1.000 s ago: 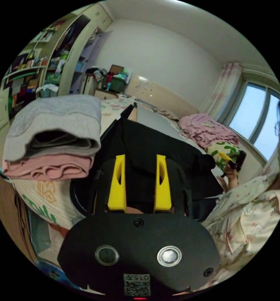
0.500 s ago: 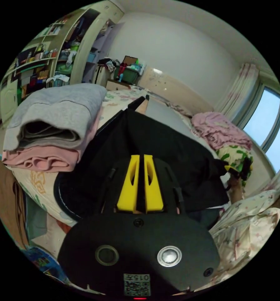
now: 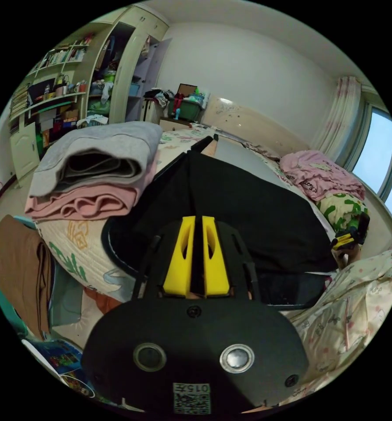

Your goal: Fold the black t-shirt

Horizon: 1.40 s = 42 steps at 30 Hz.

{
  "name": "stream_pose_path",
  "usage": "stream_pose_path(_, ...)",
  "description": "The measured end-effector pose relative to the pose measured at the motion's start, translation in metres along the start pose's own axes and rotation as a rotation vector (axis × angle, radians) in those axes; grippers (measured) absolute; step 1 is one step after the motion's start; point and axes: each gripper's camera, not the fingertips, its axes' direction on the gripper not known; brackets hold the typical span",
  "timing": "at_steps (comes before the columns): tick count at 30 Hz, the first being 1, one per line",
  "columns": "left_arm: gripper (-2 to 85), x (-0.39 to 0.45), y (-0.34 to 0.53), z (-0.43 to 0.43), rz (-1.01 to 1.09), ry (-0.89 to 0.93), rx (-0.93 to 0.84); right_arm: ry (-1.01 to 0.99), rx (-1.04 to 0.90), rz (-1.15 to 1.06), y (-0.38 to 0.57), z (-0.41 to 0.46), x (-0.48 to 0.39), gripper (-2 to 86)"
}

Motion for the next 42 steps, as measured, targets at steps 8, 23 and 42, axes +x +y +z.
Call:
stream_pose_path(8,7.7,0.139,-0.039,-0.098,0.17,0.042,0.148,-0.093,0.26,-0.065,-0.051,-0.02,0.056,11.2)
stream_pose_path(23,-0.3,0.571,-0.098,0.035,1.266,-1.133,-0.075,-0.476,0.214,-0.173,-0.067,-0.06,0.204,3.8)
stream_pose_path(42,-0.5,0.731,-0.152,-0.055,1.519,-1.301,-0.156,-0.833,0.709,0.547,-0.038,-0.112,0.446,-0.6)
